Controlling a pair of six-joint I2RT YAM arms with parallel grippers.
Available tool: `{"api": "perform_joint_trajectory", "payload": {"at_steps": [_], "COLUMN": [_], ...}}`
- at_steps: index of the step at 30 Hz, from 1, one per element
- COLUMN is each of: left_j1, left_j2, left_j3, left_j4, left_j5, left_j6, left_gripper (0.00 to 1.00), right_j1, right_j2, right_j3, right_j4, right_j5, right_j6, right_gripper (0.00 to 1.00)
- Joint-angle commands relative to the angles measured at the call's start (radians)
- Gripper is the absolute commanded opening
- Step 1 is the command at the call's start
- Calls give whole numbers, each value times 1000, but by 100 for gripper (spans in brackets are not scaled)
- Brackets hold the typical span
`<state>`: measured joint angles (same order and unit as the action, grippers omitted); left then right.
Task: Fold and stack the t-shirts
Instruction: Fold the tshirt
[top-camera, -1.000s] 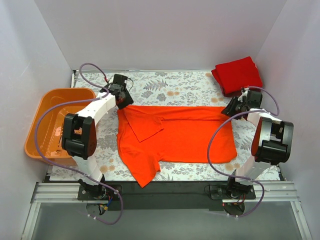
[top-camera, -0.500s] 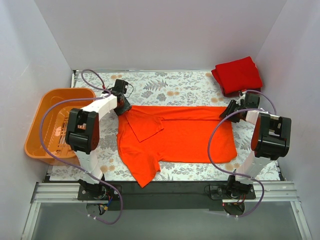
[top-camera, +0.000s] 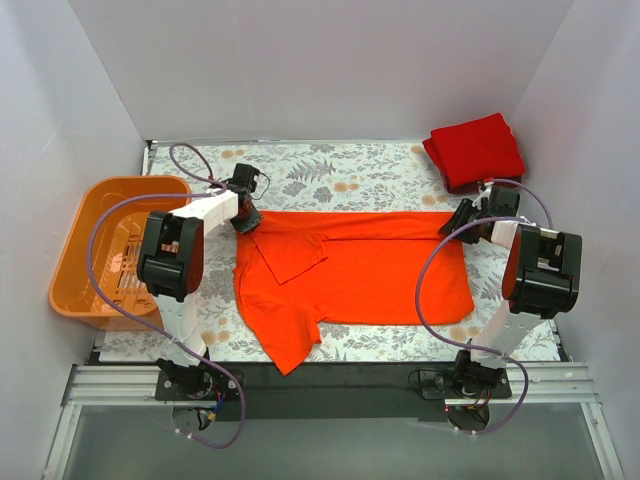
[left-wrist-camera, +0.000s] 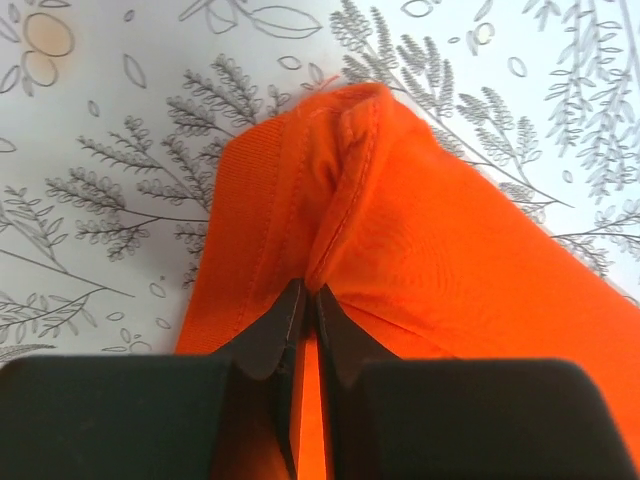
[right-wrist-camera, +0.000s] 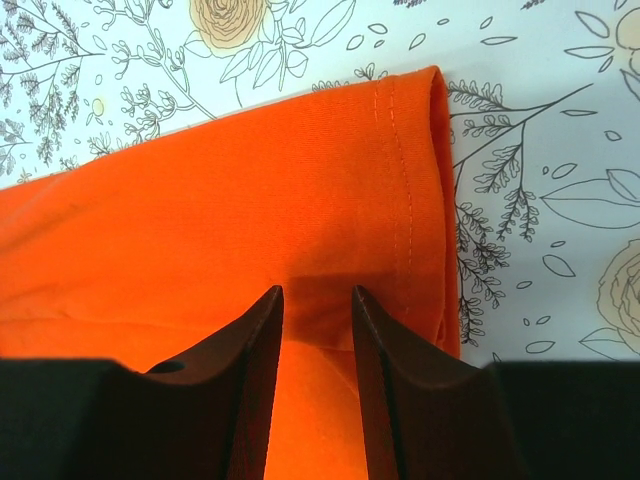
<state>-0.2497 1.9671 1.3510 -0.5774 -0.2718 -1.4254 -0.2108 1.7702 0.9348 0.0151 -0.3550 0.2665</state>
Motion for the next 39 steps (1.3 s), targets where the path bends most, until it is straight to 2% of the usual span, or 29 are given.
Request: {"api": "perform_joint_trajectory", "payload": {"at_steps": [1,8,14,15,21,22,26,28,32,39], "left_j1": [23,44,43,44,38,35,-11,-31,-82,-86], "left_j2": [-51,-37,-53,-65,-164,-178,-241,-278,-289,-183], "left_j3": [30,23,43,45,60,62,71,53,-12,-36], "left_j4": [-58,-95,-88,-88,-101,-107,-168,-176,-145,2], "left_j5": [-59,-58,-4,-3,29,36,30,39,74,111], "left_j6": [16,37,45,48,69,75,74,74,75,74], "left_gripper": [3,7,25,32,57,65,67,67,61,56], "right_j1": [-18,-29,-25,-22,31,42,144,184,296,301], "right_j2": [23,15,-9,-15,-107,-129,-176,-195,-190,-94], "right_j3": [-16,-16,-1,8,36,41,59,61,64,119], "right_j4": [9,8,-13,-14,-67,-69,-99,-98,-95,-93], "right_j5": [36,41,25,24,8,-2,10,-33,-38,45], "right_j6": [-3,2,-10,-15,-10,-7,-24,-23,-23,-55], "right_gripper": [41,41,42,42,44,44,44,44,44,44]}}
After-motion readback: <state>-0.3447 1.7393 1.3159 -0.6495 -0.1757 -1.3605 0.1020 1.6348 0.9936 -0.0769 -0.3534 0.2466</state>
